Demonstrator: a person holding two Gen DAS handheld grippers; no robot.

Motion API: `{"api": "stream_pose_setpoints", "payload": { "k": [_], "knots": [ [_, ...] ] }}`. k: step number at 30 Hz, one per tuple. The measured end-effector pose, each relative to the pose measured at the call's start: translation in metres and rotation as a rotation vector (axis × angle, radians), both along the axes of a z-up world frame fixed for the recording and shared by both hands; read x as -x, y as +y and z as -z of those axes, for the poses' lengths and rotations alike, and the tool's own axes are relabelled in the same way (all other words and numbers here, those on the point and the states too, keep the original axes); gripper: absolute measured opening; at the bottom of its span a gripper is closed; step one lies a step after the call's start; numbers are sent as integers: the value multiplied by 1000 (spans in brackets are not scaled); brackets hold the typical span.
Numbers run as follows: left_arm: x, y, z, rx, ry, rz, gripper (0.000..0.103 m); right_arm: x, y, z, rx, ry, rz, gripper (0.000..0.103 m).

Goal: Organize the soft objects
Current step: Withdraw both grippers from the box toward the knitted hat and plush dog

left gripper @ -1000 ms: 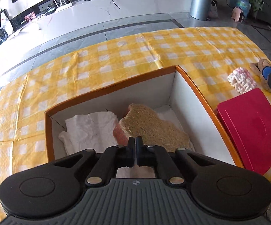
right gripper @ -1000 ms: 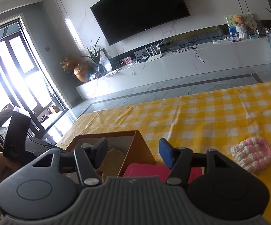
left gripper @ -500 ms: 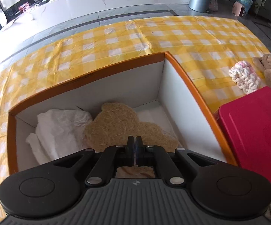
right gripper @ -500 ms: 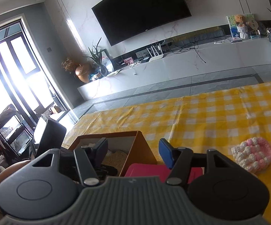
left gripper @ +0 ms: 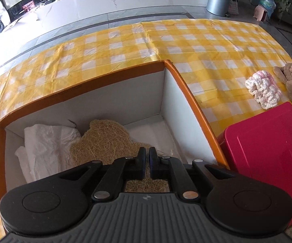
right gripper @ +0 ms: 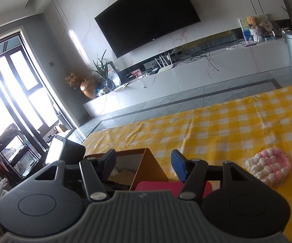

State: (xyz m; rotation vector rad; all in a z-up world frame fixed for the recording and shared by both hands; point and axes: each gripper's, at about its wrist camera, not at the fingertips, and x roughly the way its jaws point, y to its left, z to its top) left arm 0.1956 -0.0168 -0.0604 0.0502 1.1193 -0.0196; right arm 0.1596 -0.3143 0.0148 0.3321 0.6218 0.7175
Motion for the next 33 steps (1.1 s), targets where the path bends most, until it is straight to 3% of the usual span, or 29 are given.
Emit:
{"api": "stream_pose_setpoints", "payload": {
  "k": [1,5,8,10,15,21,26,30,33],
  "knots": [
    [2,2,-4,2,-4,-14,23,1,-2,-1,0,-2,4,61],
    [15,7,-28,-29,-51,-53,27,4,-10,-6,7,-17,38,61],
    [27,2,-51,-73,-103,-67,44,9,-19,-15,16,-49,75,61],
    [36,-6,-68,-108,-148,-61,61,14,-29,-22,40,-83,115,61],
    [60,-40,-111,-165,-276,24,74,26,-68,-36,97,-133,279,64],
    [75,-97,-137,-160,-359,149,75,37,-134,-36,118,-144,500,68],
    [69,-138,-137,-90,-329,216,75,35,-173,-16,138,-71,623,69],
    [59,-167,-130,-78,-313,250,76,27,-184,3,183,5,695,69],
    [48,-186,-120,-50,-280,287,76,21,-186,15,186,44,704,79]
  ]
}}
